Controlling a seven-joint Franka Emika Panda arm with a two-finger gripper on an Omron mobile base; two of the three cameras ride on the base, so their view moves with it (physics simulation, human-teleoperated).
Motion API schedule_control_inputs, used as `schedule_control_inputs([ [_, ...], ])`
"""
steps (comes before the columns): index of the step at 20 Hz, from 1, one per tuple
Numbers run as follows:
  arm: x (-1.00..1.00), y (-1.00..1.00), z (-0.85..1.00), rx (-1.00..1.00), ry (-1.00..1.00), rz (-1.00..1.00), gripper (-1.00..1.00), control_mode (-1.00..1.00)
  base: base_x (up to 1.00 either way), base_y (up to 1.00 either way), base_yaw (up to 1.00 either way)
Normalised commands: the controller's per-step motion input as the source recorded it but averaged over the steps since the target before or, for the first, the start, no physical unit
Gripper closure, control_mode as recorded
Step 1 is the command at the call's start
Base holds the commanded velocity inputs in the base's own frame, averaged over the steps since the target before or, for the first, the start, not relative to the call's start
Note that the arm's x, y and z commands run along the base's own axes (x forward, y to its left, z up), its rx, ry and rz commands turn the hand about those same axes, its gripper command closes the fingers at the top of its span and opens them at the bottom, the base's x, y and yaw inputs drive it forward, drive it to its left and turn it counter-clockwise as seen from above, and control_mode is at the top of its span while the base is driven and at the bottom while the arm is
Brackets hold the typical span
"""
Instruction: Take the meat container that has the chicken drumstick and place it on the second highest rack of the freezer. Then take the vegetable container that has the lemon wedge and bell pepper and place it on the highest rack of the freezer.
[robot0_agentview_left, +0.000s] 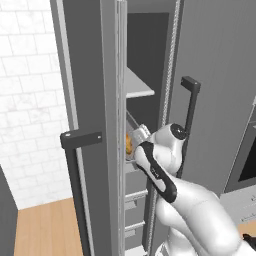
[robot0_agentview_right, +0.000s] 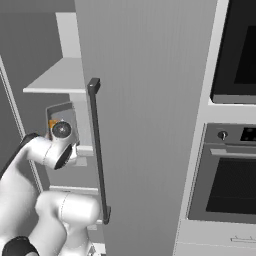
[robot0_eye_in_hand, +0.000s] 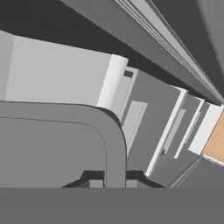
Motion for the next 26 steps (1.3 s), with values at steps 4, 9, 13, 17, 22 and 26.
schedule_control_inputs([
  [4, 0.49, 0.23, -0.05, 0.0, 0.01, -0.11, 1.0, -1.0, 0.0, 0.0, 0.0],
  [9, 0.56, 0.2, -0.06, 0.0, 0.0, -0.09, 1.0, -1.0, 0.0, 0.0, 0.0],
  [13, 0.45, 0.24, -0.11, 0.03, 0.0, -0.1, 1.0, -1.0, 0.0, 0.0, 0.0],
  [17, 0.38, 0.19, -0.11, 0.08, 0.0, -0.07, 1.0, -1.0, 0.0, 0.0, 0.0],
  [22, 0.31, 0.14, -0.08, 0.09, 0.0, -0.06, 1.0, -1.0, 0.0, 0.0, 0.0],
  [26, 0.29, 0.06, -0.07, 0.09, 0.0, -0.03, 1.0, -1.0, 0.0, 0.0, 0.0],
])
